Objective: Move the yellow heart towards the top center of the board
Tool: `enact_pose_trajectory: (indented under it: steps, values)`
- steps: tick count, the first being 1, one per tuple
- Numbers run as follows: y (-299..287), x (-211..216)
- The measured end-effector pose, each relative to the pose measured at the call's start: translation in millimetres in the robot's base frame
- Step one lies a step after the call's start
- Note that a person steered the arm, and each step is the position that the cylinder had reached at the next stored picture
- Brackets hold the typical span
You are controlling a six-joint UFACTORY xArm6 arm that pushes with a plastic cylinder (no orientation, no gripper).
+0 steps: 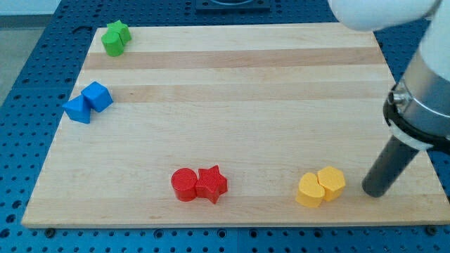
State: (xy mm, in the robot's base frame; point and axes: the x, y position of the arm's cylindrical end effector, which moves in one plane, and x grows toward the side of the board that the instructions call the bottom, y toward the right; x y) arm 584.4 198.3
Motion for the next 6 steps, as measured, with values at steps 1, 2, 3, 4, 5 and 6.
enact_pose_trajectory:
  steps: [1, 2, 3, 4, 5, 6]
  values:
    - [-24, 18]
    - [-44, 34]
    - [-74, 33]
    - [-105, 10]
    - [-133, -21]
    - [-139, -44]
